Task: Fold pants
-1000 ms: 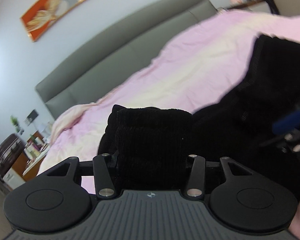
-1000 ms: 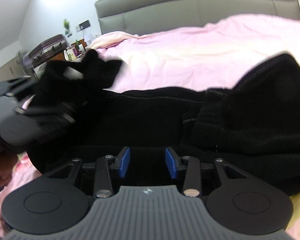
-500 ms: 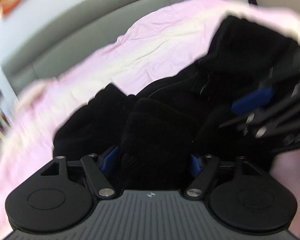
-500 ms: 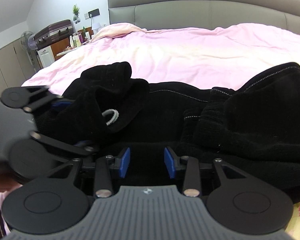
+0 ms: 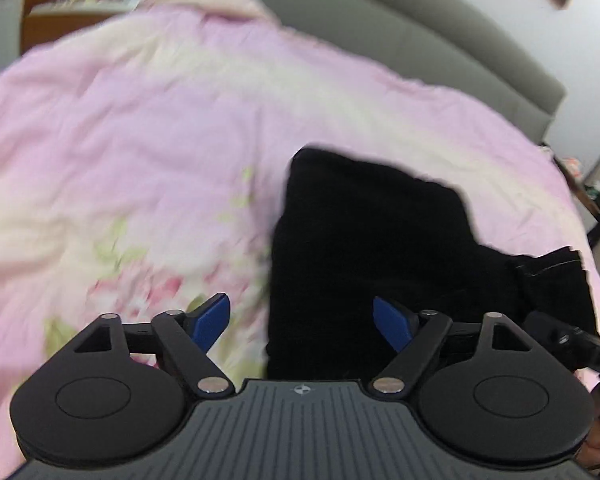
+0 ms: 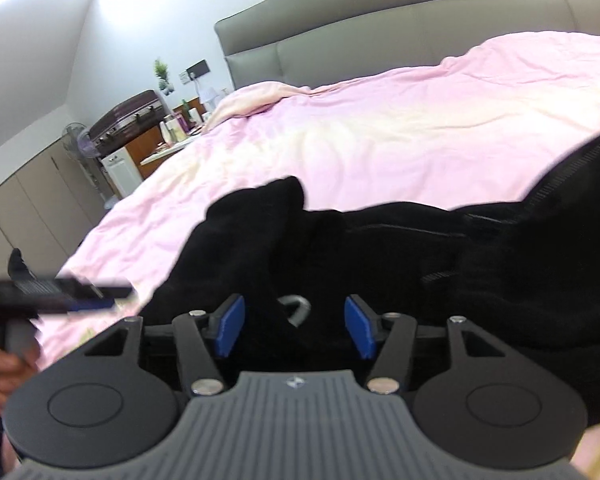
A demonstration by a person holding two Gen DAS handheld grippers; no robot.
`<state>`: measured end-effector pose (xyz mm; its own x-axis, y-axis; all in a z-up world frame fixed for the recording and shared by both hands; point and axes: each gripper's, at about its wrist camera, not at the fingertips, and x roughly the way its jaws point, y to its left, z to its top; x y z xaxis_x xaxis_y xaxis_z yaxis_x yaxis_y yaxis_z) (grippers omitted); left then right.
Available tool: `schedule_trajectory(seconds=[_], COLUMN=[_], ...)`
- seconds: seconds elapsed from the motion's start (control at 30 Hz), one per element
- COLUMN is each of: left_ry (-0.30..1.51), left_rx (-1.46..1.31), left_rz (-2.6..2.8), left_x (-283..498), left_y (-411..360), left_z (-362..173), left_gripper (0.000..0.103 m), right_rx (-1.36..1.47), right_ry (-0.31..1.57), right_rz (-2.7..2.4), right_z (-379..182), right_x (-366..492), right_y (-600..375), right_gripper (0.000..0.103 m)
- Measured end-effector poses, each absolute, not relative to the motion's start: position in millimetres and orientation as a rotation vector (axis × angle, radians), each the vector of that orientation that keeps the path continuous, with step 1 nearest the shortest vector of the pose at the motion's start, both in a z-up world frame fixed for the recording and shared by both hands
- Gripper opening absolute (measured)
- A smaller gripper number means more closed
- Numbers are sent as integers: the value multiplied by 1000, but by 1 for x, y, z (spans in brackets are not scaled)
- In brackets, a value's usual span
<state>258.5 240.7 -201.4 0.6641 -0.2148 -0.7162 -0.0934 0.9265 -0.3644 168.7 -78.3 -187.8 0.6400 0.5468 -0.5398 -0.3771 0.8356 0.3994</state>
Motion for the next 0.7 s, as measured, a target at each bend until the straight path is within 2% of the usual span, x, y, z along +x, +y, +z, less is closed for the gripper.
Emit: schedule_trajectory(seconds=[0.1,0.13,0.17,0.27,0.4,0.53,0.7], left_ry=[861,869,882,942,948,973,992], left_rx=[-504,-541,-577,-620,-553,-556,-266], left_rz=[-87,-86,-84,-68,-114,-139,-30], left_x=[259,262,263,272,264,258,260], left_y=[250,252,252,253,244,250,233], left_z=[-217,-222,-228,-240,-233,-233,-236], left_gripper=[93,95,97,98,98,99,103], right_rx=[263,265,278,226,246,269,228], right_ry=[749,766,784,883,960,940,934], right_rz=[542,545,563,559,614,617,592], right_z=[-193,-198,-203,-217,-218,-217,-221], right_x=[186,190,194,200,196,186,184], right_y=[-57,-51,-47,-34,-50,-67,-63], right_gripper=[53,51,45,42,38,24,24])
